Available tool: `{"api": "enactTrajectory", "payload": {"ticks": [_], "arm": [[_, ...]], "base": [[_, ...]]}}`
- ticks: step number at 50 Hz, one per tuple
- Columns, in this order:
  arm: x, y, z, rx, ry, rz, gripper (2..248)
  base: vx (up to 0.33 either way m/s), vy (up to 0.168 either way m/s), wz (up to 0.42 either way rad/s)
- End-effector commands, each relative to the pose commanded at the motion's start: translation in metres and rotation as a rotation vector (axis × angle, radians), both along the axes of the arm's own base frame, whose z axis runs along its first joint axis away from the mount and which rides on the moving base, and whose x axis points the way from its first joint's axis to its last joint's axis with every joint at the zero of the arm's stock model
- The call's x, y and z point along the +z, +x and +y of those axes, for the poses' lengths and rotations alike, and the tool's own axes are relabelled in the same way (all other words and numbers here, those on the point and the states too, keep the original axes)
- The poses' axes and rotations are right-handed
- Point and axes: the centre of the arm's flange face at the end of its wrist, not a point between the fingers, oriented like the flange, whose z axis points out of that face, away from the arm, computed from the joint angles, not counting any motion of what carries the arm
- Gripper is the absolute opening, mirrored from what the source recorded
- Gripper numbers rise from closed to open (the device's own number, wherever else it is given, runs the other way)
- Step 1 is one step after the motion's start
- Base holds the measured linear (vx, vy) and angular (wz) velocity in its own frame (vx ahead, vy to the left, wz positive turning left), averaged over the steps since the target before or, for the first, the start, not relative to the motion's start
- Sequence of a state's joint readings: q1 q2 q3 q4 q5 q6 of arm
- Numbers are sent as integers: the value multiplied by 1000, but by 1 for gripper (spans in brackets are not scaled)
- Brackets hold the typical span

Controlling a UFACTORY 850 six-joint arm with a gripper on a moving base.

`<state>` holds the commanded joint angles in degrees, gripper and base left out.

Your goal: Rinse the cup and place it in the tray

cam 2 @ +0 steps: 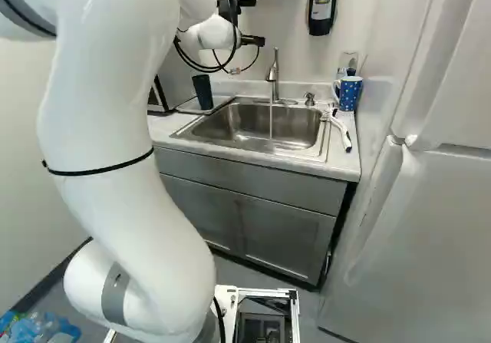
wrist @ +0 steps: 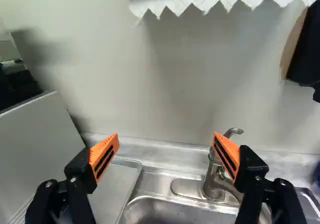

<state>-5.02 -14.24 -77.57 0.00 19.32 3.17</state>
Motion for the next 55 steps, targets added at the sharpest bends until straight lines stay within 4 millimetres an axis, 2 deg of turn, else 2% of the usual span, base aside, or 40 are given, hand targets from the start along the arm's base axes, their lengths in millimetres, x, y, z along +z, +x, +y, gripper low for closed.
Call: {"api": "enactTrajectory", "payload": {"ticks": [9,42,55], "arm": [[5,12,-6,-8,2,22,247],[31,14,-30,-44,8,71,247],[30,20,-43,-62,8,68,247]], "base": [[0,0,0],[0,0,0],[0,0,0]]}}
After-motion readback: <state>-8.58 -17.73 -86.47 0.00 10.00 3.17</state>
